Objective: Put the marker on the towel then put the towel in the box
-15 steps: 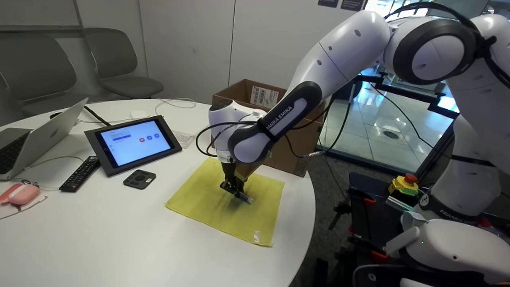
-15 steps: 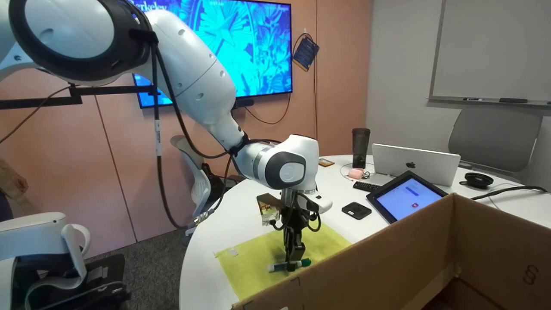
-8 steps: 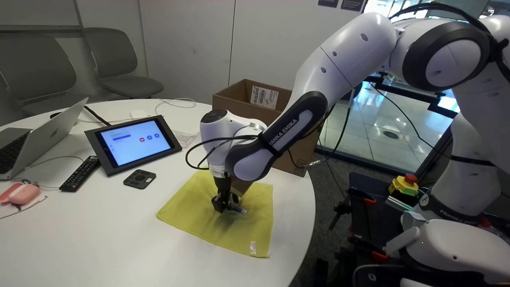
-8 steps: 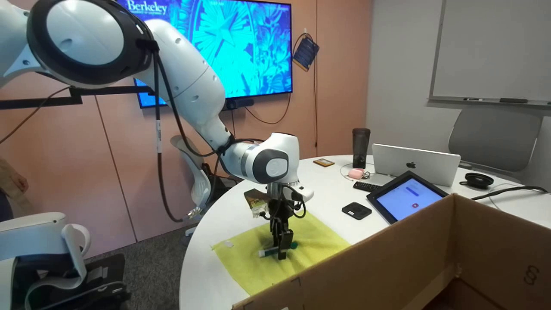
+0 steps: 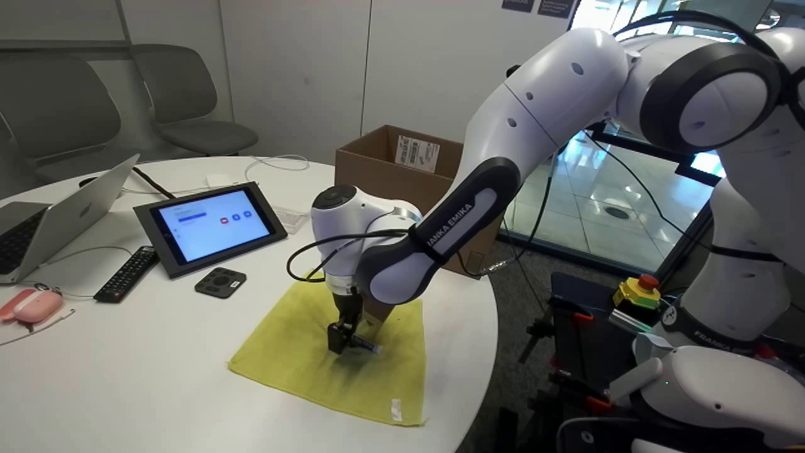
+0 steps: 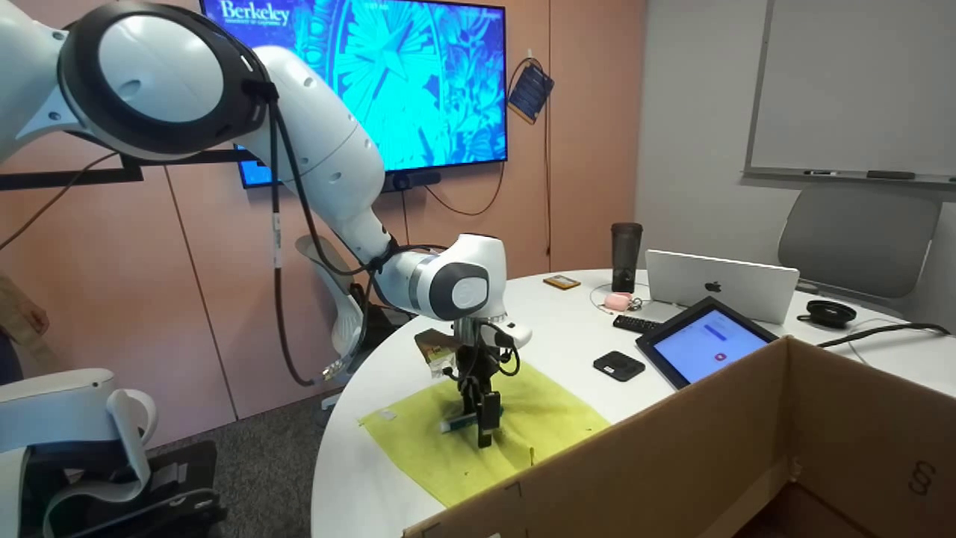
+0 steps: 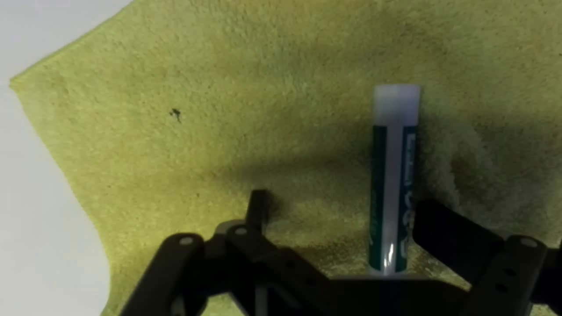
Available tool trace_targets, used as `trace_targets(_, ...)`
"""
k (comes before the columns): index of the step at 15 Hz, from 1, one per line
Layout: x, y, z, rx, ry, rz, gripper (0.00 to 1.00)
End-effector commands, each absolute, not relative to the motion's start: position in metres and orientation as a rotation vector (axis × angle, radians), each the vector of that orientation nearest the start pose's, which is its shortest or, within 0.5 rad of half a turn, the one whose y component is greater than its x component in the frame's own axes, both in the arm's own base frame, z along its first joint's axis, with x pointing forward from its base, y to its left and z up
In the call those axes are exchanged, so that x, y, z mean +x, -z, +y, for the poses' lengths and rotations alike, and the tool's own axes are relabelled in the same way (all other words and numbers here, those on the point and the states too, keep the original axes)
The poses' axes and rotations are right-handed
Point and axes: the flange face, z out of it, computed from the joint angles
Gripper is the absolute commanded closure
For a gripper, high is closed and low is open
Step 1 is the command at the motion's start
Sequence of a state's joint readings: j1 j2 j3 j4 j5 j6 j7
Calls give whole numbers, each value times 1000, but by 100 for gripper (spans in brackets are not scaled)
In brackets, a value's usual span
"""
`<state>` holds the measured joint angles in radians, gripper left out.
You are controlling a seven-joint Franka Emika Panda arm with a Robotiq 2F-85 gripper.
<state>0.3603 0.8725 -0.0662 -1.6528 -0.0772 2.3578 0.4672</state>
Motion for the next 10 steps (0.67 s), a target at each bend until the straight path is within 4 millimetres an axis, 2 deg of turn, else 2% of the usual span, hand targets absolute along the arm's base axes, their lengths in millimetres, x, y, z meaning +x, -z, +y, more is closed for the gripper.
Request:
trace_targets(1, 629, -98, 194, -3229, -129, 160, 0)
trace_targets(5, 628, -131, 193, -3146, -11, 173, 0)
trace_targets(10, 624, -163, 175, -3111, 101, 239, 0)
